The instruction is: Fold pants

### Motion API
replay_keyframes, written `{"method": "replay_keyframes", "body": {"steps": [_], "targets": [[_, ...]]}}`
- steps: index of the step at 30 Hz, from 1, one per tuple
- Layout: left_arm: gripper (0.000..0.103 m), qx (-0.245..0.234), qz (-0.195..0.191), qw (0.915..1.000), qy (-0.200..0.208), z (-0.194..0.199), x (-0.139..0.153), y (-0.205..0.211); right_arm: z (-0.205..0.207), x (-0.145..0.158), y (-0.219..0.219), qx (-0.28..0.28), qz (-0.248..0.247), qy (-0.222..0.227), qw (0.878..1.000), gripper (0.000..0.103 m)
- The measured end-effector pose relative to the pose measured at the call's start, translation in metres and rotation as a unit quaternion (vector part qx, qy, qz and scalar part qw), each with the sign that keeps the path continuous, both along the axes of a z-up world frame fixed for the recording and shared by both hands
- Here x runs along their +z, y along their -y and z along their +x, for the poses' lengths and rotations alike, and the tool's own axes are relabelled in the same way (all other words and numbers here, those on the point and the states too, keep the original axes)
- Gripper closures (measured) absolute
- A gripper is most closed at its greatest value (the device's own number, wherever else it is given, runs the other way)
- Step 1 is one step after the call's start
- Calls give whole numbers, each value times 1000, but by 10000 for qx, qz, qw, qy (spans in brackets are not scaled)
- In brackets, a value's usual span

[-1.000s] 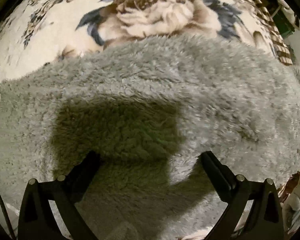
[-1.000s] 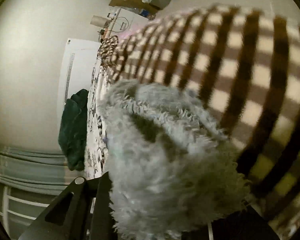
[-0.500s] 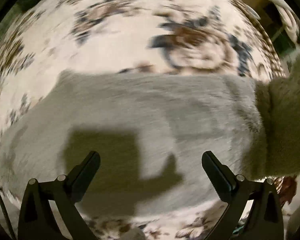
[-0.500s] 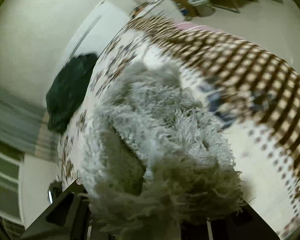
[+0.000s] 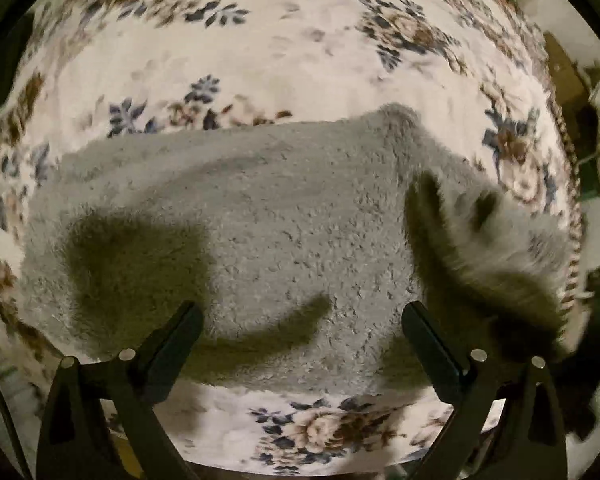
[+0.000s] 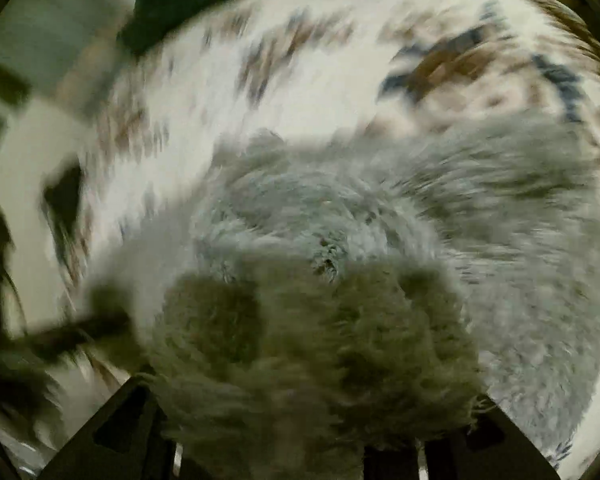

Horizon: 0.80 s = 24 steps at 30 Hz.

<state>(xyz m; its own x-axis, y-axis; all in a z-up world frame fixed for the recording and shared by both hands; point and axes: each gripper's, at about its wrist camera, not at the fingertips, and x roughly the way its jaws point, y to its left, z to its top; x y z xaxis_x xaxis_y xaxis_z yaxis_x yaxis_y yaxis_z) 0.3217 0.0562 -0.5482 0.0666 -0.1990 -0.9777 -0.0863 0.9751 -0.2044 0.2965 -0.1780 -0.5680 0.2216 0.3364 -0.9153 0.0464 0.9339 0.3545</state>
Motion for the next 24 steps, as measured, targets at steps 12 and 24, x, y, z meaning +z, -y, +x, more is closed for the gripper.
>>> {"method": "replay_keyframes", "body": {"steps": [12, 24], "targets": [[2, -475, -1138, 9923, -75, 42, -5, 65, -40, 57, 72, -747, 730, -166, 9944, 14], [100, -1087, -576, 9906, 600, 83, -6, 107, -54, 11, 167, -1822, 77, -697, 9808, 14]]}}
